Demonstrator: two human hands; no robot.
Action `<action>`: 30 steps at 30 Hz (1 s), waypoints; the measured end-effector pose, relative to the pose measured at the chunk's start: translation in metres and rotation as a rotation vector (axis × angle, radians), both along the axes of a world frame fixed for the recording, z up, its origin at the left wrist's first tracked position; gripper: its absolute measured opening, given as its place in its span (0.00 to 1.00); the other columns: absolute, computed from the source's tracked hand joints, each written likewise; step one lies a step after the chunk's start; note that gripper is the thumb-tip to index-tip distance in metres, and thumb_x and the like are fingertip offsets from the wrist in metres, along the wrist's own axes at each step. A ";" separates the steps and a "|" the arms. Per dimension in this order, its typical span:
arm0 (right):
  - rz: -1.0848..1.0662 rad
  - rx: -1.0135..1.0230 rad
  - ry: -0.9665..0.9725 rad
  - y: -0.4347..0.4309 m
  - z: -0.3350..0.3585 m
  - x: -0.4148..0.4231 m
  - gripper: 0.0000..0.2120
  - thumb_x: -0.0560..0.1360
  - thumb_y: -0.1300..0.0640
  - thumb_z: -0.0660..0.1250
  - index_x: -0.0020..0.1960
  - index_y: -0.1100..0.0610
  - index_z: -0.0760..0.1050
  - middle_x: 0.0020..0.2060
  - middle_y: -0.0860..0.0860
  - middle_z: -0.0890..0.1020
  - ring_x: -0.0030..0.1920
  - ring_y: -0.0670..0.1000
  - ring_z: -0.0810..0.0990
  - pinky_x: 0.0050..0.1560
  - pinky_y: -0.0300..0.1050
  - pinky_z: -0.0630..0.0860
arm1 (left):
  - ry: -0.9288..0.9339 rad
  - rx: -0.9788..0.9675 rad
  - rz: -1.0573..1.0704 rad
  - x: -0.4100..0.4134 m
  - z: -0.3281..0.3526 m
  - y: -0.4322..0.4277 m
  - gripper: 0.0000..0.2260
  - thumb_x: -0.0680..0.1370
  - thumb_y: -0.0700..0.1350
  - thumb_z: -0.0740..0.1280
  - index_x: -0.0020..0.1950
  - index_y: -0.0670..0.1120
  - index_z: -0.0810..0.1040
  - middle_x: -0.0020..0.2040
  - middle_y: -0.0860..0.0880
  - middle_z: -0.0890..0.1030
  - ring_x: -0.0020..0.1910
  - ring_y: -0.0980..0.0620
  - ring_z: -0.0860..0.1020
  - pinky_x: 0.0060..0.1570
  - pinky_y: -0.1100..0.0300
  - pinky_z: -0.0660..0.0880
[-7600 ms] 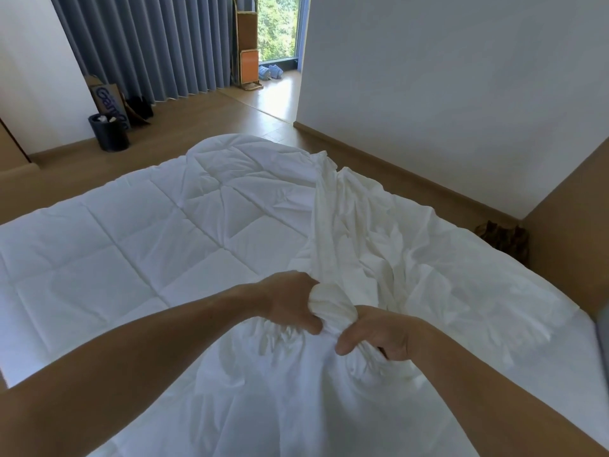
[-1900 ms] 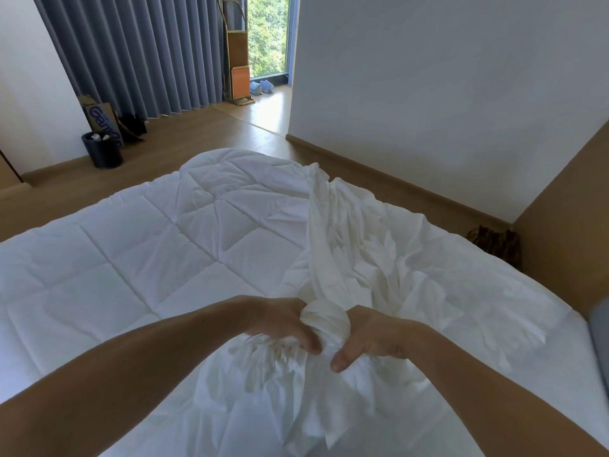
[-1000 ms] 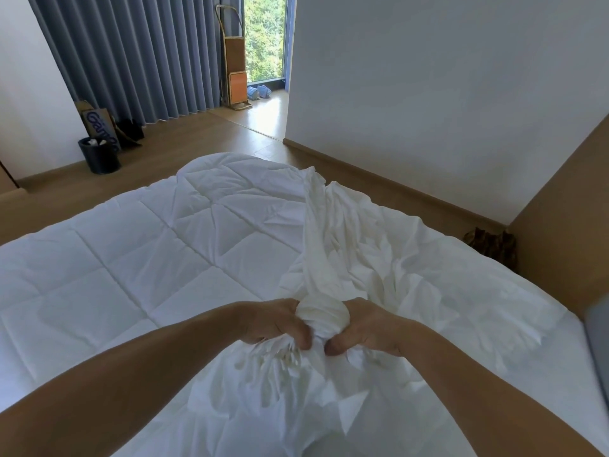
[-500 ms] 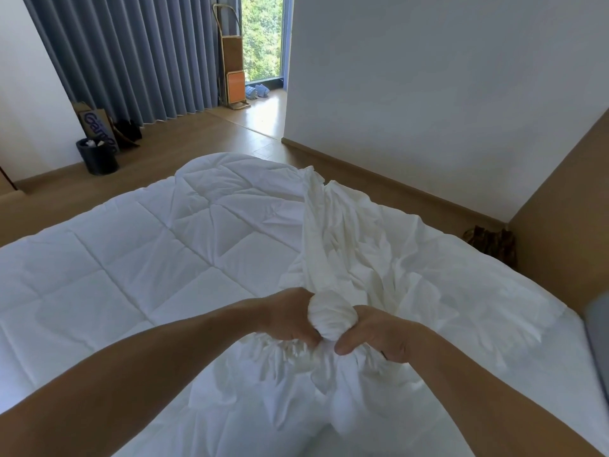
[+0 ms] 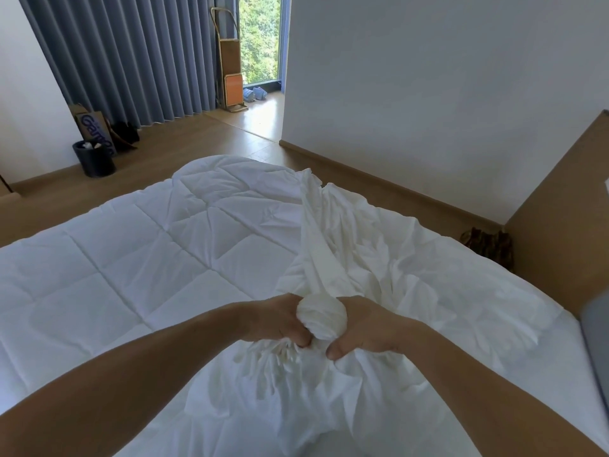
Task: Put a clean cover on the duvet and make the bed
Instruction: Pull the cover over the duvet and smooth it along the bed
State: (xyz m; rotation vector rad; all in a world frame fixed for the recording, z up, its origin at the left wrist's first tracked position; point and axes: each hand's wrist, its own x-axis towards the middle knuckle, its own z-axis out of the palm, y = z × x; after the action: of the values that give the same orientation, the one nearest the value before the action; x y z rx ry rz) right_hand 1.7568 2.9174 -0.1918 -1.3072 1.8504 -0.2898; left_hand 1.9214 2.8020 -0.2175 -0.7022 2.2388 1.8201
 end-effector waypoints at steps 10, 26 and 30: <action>-0.013 -0.067 0.225 0.005 -0.006 0.006 0.25 0.58 0.50 0.82 0.50 0.49 0.74 0.44 0.46 0.82 0.44 0.48 0.82 0.49 0.49 0.81 | -0.079 0.428 0.215 0.015 -0.006 0.023 0.31 0.65 0.52 0.76 0.65 0.41 0.77 0.56 0.40 0.83 0.54 0.42 0.81 0.58 0.49 0.77; -0.599 -0.260 -0.185 0.127 -0.001 0.051 0.22 0.78 0.42 0.66 0.40 0.62 0.81 0.30 0.49 0.81 0.31 0.48 0.77 0.36 0.44 0.74 | 0.187 0.163 0.491 0.025 -0.011 0.105 0.27 0.63 0.54 0.77 0.58 0.42 0.83 0.52 0.44 0.86 0.53 0.45 0.84 0.59 0.50 0.78; -0.649 -0.070 -0.401 0.138 0.003 0.064 0.24 0.80 0.40 0.60 0.49 0.60 0.80 0.37 0.56 0.86 0.34 0.52 0.83 0.34 0.43 0.74 | 0.201 0.085 0.419 0.018 -0.010 0.131 0.17 0.70 0.51 0.75 0.56 0.44 0.84 0.51 0.46 0.86 0.53 0.47 0.84 0.60 0.49 0.78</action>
State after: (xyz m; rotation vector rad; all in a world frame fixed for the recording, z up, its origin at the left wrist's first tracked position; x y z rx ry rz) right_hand 1.8207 3.0555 -0.1885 -0.5899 1.8648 -0.8937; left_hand 1.9395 2.9328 -0.2278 -1.0823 2.2437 2.2522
